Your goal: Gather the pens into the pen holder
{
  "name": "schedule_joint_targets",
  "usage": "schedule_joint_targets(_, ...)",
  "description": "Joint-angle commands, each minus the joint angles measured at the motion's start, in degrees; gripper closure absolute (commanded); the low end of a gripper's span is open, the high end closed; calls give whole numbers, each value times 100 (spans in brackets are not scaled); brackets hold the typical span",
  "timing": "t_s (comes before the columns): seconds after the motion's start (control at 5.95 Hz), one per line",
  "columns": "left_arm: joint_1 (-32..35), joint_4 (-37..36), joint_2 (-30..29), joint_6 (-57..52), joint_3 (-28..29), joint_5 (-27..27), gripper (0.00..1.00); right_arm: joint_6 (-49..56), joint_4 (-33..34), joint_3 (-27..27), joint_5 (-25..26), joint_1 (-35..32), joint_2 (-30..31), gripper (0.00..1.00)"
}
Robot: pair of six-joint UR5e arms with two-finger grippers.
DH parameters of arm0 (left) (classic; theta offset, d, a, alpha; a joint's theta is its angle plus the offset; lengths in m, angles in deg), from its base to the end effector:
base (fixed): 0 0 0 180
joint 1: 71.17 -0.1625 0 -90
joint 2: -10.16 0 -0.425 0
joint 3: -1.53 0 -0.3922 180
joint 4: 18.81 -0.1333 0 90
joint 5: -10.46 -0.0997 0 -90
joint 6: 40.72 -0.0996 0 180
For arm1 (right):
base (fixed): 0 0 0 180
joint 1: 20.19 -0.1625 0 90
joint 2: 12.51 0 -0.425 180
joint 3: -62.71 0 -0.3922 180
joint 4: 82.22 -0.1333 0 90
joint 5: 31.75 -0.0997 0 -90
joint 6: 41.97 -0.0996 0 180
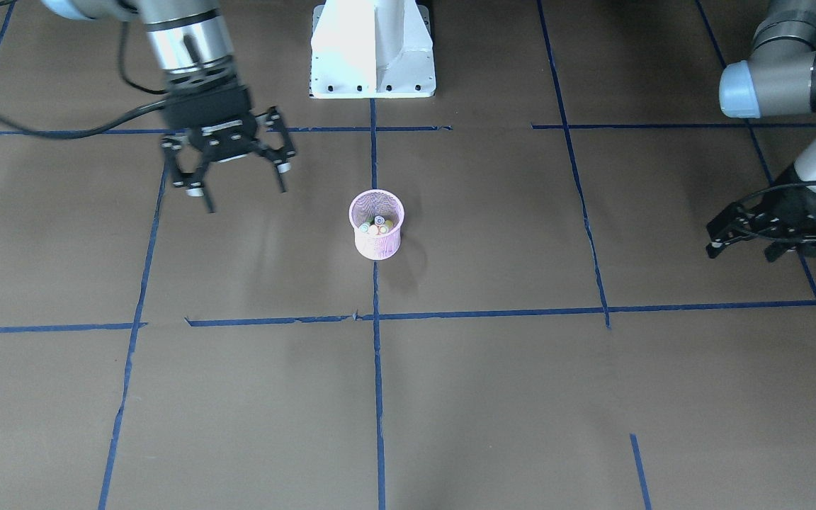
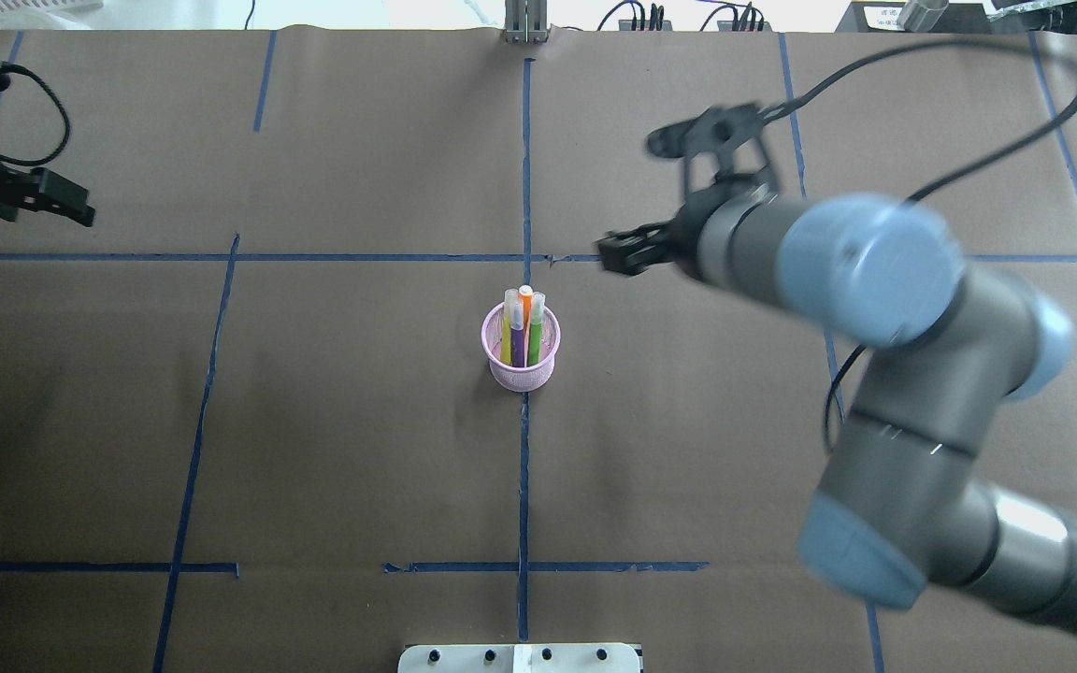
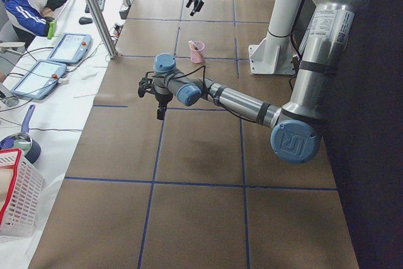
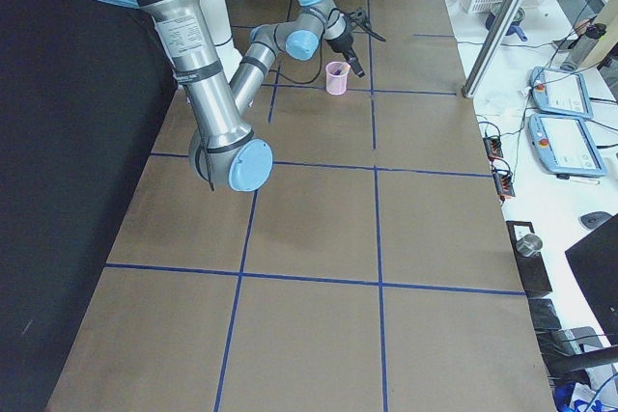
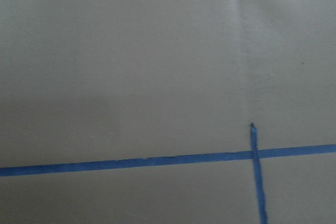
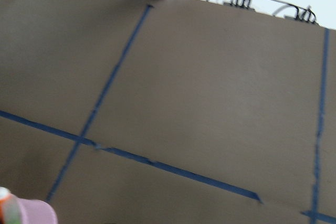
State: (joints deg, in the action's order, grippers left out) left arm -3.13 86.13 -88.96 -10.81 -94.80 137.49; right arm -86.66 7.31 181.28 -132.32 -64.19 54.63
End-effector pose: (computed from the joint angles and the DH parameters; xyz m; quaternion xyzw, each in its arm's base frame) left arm 0.1458 -0.5576 0.4958 0.0895 0.3843 0.0196 0.9187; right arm -0.3144 -0.4636 0.2294 0.2473 -0.3682 -0.0505 0.8948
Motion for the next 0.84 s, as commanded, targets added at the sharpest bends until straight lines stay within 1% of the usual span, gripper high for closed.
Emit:
schedule_joint_targets(0.0,768,-1136,68,-1654,132,356,0,2005,460,-165,-1576,-1797,1242,0)
schedule_joint_targets(0.17,1164,-1186,77,-2142,550,384,0,3096,443,-733,-2354,-2780,1658,0)
schedule_joint_targets(0.34,1472,-1186,155,-2790,1007,488,0,4073,382,-1400,-2710,-3338,2097,0)
schedule_joint_targets(0.5,1745,-1178,173,-3058,1273,594,0,4352,372,-1737,-2818,-3761,2232,0)
schedule_joint_targets(0.67,1869,-1169,252,-3226,1345,630,0,4320,355,-2132,-2819,-3757,2120,0)
